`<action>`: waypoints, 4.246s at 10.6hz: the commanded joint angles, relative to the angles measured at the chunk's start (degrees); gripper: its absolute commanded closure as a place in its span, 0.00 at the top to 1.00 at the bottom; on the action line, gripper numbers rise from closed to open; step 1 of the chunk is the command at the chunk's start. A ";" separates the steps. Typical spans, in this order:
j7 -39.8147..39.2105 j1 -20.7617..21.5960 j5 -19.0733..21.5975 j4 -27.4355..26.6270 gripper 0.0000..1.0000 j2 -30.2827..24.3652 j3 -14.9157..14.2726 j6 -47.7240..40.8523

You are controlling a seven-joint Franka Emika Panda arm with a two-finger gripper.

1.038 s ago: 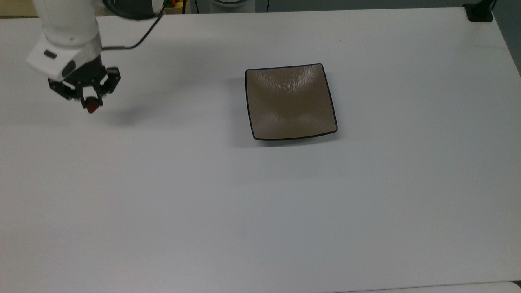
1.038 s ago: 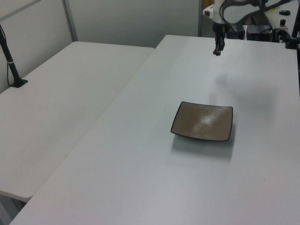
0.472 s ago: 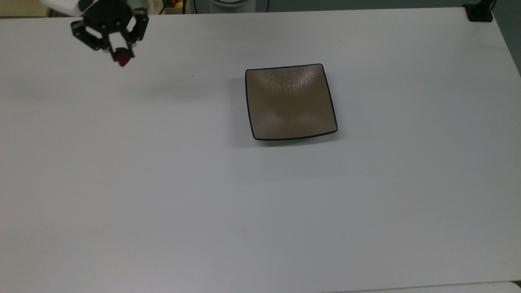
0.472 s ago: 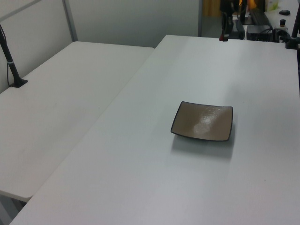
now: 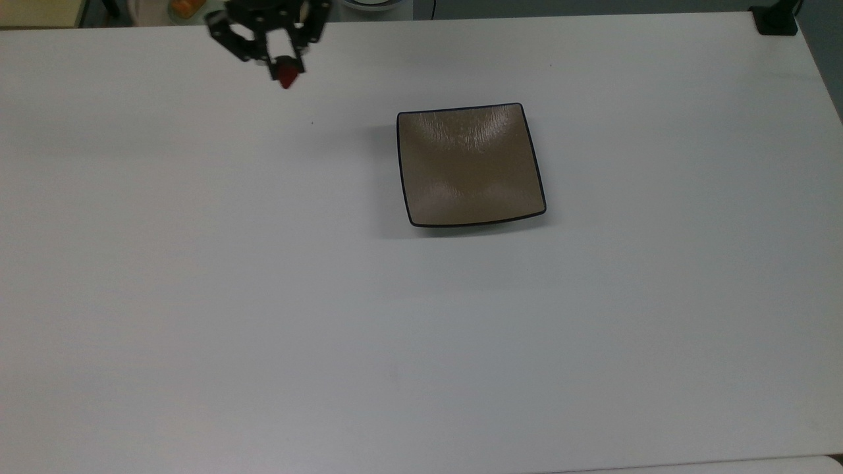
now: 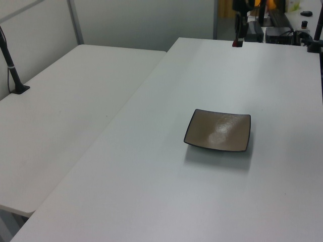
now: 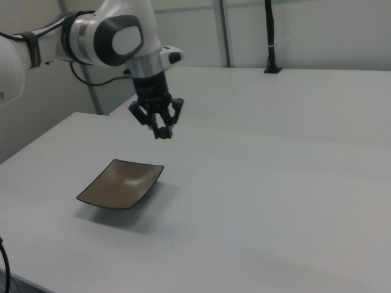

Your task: Strawberries on a ceramic plate

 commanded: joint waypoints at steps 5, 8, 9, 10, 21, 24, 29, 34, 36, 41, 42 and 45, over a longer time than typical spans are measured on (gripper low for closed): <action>22.51 11.55 0.80 -5.36 0.16 1.98 2.66 0.23; 28.66 15.50 0.62 -6.59 0.16 6.38 2.94 3.55; 31.11 16.12 0.01 -7.90 0.16 7.61 4.16 6.36; 33.57 16.13 -0.08 -8.70 0.16 9.10 5.13 9.43; 40.37 17.54 -2.19 -9.23 1.00 15.54 5.75 21.15; 40.19 15.52 -2.28 -7.56 1.00 10.98 5.05 20.80; 39.66 12.35 -2.19 -0.90 1.00 2.28 0.93 4.58; 39.31 8.84 -2.19 -1.06 1.00 -4.85 -1.10 -2.92; 34.07 8.75 -2.10 -1.32 1.00 -6.00 -3.29 -3.54; 14.22 6.90 -0.18 -2.55 1.00 -6.71 -4.27 -3.37; 11.83 6.90 0.44 -2.64 1.00 -6.53 -4.27 -3.28; 12.77 6.72 0.88 -3.52 1.00 -6.35 -4.27 0.66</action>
